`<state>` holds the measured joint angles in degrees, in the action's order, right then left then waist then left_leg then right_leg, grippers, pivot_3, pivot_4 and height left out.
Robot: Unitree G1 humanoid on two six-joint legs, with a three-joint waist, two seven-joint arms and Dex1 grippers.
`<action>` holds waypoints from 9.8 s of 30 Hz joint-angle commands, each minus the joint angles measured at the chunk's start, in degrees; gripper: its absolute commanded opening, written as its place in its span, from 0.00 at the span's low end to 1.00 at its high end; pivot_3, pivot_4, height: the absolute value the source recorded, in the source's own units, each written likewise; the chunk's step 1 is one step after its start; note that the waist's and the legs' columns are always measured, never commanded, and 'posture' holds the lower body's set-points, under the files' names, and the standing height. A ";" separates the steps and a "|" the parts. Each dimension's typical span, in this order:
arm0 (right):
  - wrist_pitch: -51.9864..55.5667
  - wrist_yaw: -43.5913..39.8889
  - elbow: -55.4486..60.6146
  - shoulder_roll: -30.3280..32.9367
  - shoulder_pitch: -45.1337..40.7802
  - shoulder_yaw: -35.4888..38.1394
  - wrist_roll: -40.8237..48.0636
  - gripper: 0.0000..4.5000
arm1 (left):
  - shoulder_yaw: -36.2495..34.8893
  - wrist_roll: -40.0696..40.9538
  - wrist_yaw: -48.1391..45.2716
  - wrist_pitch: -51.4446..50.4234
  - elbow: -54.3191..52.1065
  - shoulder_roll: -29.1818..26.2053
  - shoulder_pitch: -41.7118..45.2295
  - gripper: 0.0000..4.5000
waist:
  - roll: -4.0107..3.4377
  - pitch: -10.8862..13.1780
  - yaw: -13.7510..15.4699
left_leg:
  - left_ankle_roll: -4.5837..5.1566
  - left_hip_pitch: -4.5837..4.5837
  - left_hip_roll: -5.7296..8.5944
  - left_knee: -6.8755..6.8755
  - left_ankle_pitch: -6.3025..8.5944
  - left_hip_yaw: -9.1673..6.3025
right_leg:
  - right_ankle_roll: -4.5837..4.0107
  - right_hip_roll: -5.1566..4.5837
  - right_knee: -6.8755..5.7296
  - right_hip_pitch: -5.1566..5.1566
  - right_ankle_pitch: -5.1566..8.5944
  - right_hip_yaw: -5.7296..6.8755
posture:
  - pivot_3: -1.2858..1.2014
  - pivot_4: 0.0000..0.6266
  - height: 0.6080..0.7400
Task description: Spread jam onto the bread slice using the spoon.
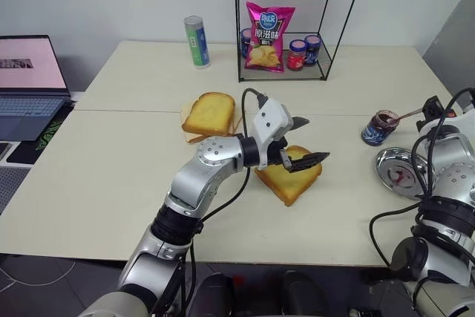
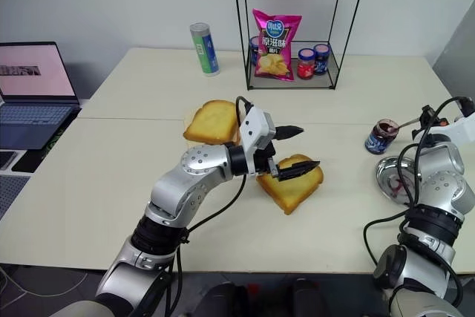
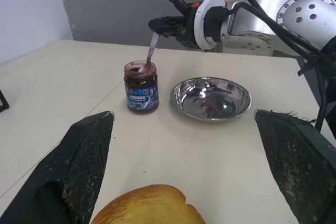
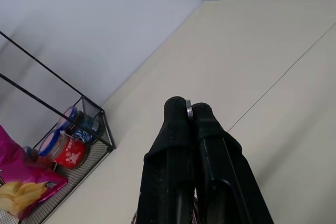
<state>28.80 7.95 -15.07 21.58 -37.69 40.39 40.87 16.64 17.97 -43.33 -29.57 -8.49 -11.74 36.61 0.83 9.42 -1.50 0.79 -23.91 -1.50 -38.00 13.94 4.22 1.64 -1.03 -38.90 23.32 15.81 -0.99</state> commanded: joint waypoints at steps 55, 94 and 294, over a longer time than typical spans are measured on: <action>-6.62 5.38 3.34 -1.57 -2.44 1.60 3.19 0.01 | 0.08 0.40 -0.51 0.14 -2.69 -0.13 0.77 1.00 | 0.00 0.00 -0.02 | 0.00 0.00 -0.01 0.01 0.00 0.00 | 0.00 0.00 0.01 0.00 0.00 0.00 | 0.52 0.24 1.00; -7.12 10.70 15.36 -6.63 0.02 4.85 17.51 0.01 | -4.12 3.32 -3.39 0.93 -0.38 0.07 4.21 1.00 | 0.00 0.00 -0.14 | 0.00 -0.01 -0.02 0.04 0.00 0.00 | 0.01 0.00 0.04 0.00 0.01 0.01 | 0.52 0.24 1.00; -4.74 -3.05 21.85 6.52 33.54 -0.51 13.08 0.01 | 9.10 -4.78 -14.63 10.30 11.72 2.99 8.19 1.00 | 0.11 -0.04 -0.10 | 0.04 -0.06 -0.02 0.07 0.02 -0.04 | 0.19 0.10 0.29 -0.03 0.25 0.01 | 0.52 0.24 1.00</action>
<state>26.83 7.51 8.07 27.21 -3.06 39.09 56.07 26.70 13.40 -58.18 -20.21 4.73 -9.11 44.20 0.94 9.38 -1.60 0.83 -23.97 -1.52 -37.92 13.95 4.17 1.83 -0.93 -38.61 23.28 16.06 -0.97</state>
